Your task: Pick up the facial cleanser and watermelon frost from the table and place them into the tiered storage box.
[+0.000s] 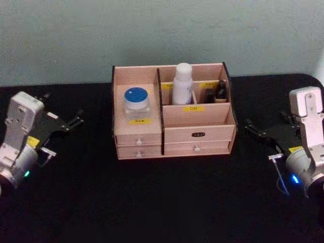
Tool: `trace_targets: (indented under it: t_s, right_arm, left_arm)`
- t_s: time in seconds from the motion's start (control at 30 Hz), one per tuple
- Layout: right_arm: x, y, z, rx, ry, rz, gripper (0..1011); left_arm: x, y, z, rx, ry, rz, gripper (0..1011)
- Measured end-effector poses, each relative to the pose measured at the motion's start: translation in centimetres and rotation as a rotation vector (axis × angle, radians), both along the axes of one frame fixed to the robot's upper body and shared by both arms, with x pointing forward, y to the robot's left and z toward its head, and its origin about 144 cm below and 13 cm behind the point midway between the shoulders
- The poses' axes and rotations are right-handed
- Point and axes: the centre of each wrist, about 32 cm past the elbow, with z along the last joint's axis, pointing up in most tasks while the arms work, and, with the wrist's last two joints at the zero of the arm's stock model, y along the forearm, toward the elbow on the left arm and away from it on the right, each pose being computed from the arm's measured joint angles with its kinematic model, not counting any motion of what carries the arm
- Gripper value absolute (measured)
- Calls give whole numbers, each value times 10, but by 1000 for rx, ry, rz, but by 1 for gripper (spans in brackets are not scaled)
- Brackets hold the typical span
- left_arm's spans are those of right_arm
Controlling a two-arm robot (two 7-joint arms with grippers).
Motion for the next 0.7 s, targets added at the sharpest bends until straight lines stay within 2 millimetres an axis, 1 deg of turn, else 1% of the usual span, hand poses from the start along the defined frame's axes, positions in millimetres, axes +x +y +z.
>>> trace_targets:
  t_s: [0.7]
  right_arm:
    - [0,0,0,-1,-6,0,1000]
  left_arm:
    - [0,0,0,0,0,0,1001]
